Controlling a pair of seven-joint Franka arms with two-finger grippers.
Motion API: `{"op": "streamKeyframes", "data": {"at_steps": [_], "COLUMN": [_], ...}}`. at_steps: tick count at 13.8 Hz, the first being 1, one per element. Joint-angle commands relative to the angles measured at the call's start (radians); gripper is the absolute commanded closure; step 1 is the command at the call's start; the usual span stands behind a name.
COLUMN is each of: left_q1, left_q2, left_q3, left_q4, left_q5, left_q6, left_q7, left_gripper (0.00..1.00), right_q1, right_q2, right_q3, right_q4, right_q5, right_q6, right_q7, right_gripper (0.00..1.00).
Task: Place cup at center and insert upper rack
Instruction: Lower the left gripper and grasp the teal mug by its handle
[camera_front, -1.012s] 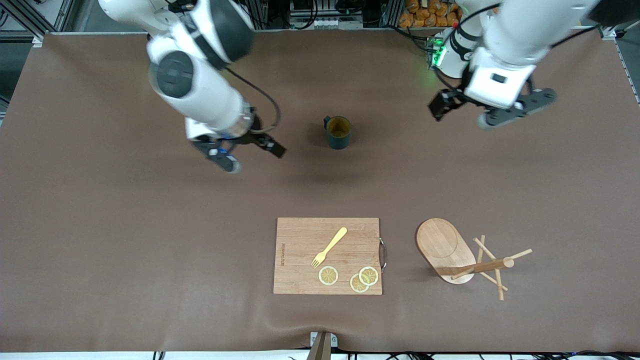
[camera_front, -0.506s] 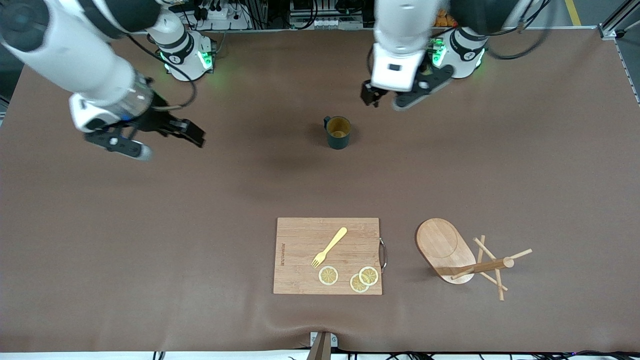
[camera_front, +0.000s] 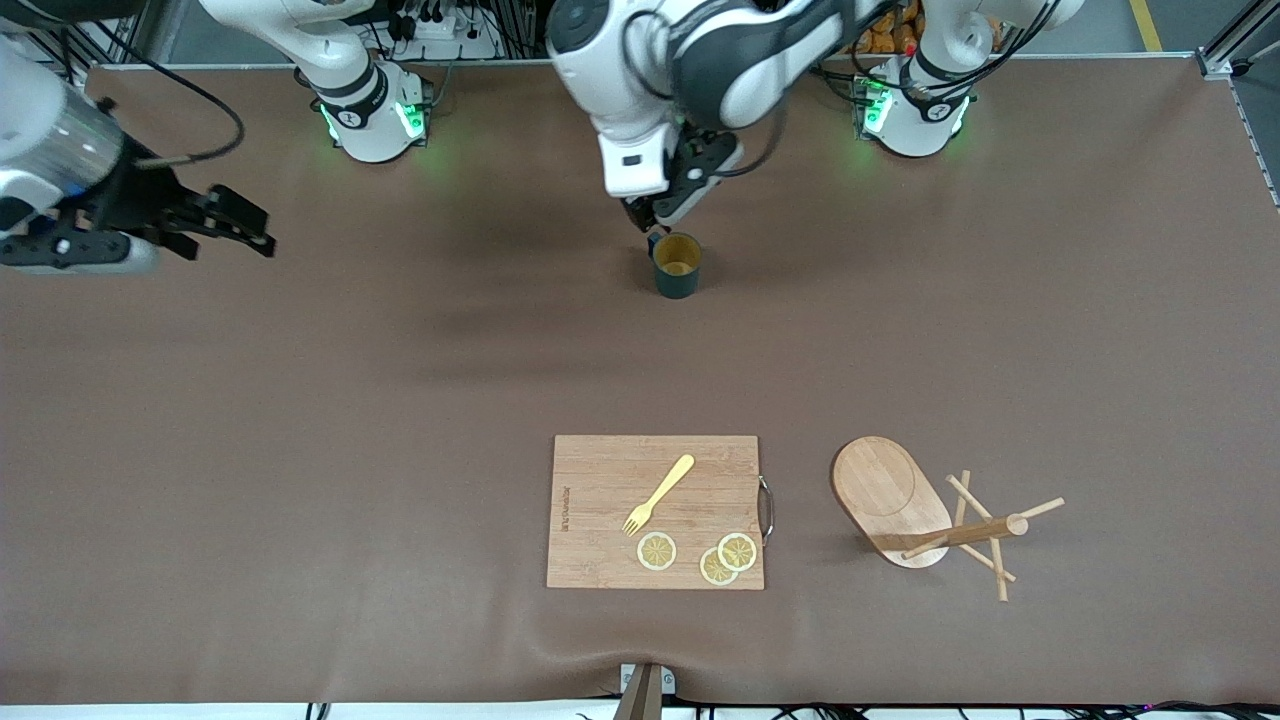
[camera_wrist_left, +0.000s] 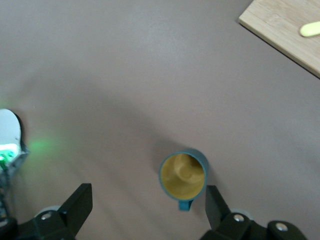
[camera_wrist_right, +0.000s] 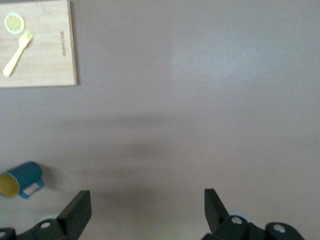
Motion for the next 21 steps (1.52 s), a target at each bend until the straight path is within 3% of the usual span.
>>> {"op": "streamKeyframes", "data": {"at_steps": [1, 6, 10, 20, 21], "left_q1": [-0.077, -0.215, -0.258, -0.338, -0.341], "left_q2": [0.099, 0.225, 0.296, 0.411, 0.422], "left_q3": [0.005, 0.007, 0.01, 0.051, 0.052], "left_q4": [0.031, 0.033, 0.025, 0.011, 0.011], "left_q5": [0.104, 0.288, 0.448, 0.506, 0.526], "left_q6": [-0.002, 0.025, 0.025, 0.027, 0.027], "left_q7": [-0.159, -0.308, -0.396, -0.523, -0.531], "left_gripper": [0.0, 0.0, 0.0, 0.0, 0.05], "right_q1": [-0.048, -0.062, -0.068, -0.067, -0.065], "right_q2": [-0.06, -0.094, -0.103, -0.099, -0.099], "right_q3": [0.021, 0.021, 0.021, 0.022, 0.022], "right_q4": [-0.051, -0.074, -0.076, -0.086, -0.086], "right_q5": [-0.019, -0.083, -0.083, -0.083, -0.083], "right_q6": [-0.016, -0.014, -0.027, -0.019, -0.019], "right_q7": [-0.069, -0.137, -0.138, -0.135, -0.129], "right_gripper": [0.0, 0.0, 0.0, 0.0, 0.0]}}
